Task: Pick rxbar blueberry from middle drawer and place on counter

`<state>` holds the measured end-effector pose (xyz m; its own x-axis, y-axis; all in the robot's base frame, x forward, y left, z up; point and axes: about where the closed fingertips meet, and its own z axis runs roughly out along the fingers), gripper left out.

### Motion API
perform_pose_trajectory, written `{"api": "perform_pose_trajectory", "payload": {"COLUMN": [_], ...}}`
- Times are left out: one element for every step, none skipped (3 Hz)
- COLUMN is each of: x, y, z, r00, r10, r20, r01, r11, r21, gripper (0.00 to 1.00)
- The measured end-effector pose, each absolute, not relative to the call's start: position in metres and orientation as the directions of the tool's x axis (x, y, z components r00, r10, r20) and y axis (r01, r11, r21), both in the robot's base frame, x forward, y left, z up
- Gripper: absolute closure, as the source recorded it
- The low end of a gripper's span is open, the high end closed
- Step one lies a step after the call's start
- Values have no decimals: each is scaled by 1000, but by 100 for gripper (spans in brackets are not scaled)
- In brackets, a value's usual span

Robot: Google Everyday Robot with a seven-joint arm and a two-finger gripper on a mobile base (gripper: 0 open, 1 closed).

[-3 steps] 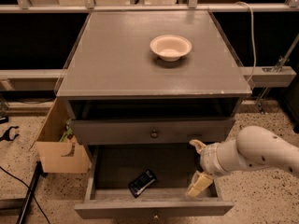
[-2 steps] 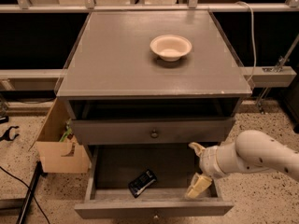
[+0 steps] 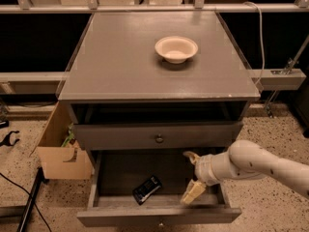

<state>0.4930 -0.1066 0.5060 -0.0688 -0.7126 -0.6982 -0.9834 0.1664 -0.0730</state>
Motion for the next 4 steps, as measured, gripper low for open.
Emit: {"api": "perform_pose_trajectory", "payload": {"x": [496, 485, 488, 493], "y": [-88, -67, -68, -67], "z": [484, 455, 441, 431], "r00": [-43, -39, -69, -110], "r10": [-695, -672, -676, -671], "r20": [-718, -740, -734, -733], "r01": [-990, -995, -993, -990], "r11": [124, 94, 114, 142], "r21": [-62, -33, -12, 18], "gripper": [0, 0, 0, 0]}}
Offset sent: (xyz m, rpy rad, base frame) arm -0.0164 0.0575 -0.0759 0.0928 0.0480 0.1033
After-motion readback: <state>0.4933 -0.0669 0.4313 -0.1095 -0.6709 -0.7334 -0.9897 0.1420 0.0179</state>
